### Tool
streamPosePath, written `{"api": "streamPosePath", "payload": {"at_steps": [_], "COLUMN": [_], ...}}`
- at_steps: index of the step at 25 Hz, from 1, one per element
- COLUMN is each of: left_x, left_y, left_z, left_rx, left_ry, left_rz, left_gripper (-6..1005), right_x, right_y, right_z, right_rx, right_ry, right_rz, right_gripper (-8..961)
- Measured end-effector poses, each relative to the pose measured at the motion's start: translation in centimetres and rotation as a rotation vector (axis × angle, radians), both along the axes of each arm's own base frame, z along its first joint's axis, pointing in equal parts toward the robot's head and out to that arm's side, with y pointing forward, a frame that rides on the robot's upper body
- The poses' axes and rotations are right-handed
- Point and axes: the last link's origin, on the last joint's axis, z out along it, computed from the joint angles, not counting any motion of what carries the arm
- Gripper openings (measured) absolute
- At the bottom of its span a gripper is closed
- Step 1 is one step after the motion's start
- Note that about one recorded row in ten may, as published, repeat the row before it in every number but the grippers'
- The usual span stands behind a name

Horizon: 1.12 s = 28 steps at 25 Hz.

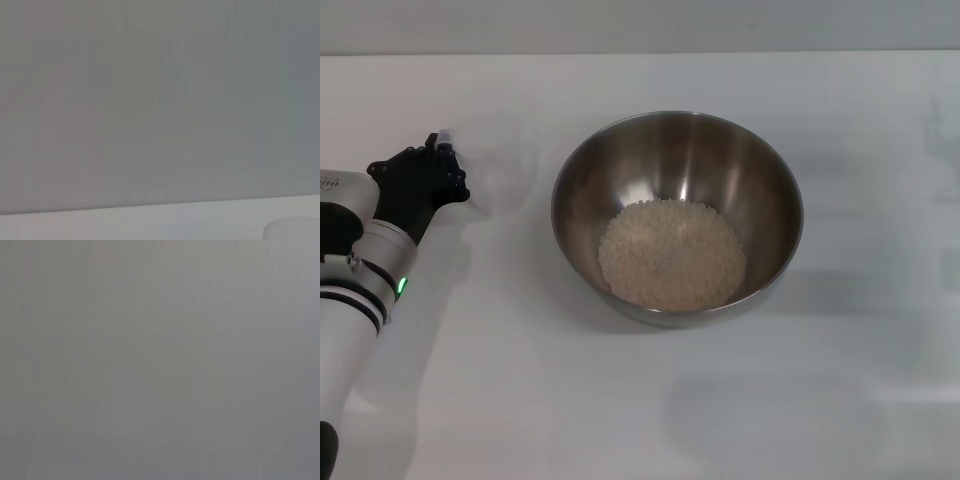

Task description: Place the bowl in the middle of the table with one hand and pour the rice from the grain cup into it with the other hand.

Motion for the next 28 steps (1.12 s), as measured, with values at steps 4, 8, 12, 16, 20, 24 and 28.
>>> {"api": "streamPosePath", "payload": {"at_steps": [4, 8, 12, 16, 20, 24, 28], "left_x": [0.1, -0.1, -0.5, -0.9, -0.8, -0.9, -1.5], "left_y": [0.0, -0.2, -0.7, -1.0, -1.7, -2.3, -3.3], "left_z": [-0.1, -0.1, 0.0, 0.0, -0.2, -0.1, 0.2], "left_rx": [-0.008, -0.010, -0.006, -0.006, -0.015, 0.000, 0.022], "left_ry": [0.002, 0.006, 0.004, 0.003, 0.005, -0.004, -0.014], "left_rz": [-0.005, -0.005, 0.005, 0.013, -0.004, -0.012, -0.002], "left_gripper": [121, 145, 229, 223, 225, 229, 229], "right_x": [0.0, 0.0, 0.1, 0.1, 0.1, 0.2, 0.2], "right_y": [0.0, 0.0, 0.0, 0.0, 0.0, 0.0, 0.0], "right_z": [0.0, 0.0, 0.0, 0.0, 0.1, 0.1, 0.1], "right_rx": [0.001, 0.000, 0.000, 0.001, 0.004, 0.005, 0.005], "right_ry": [0.000, 0.000, -0.001, 0.000, 0.001, 0.002, 0.003], "right_rz": [0.000, 0.000, -0.002, -0.003, -0.007, -0.008, -0.009], "right_gripper": [534, 534, 534, 534, 534, 534, 534]}}
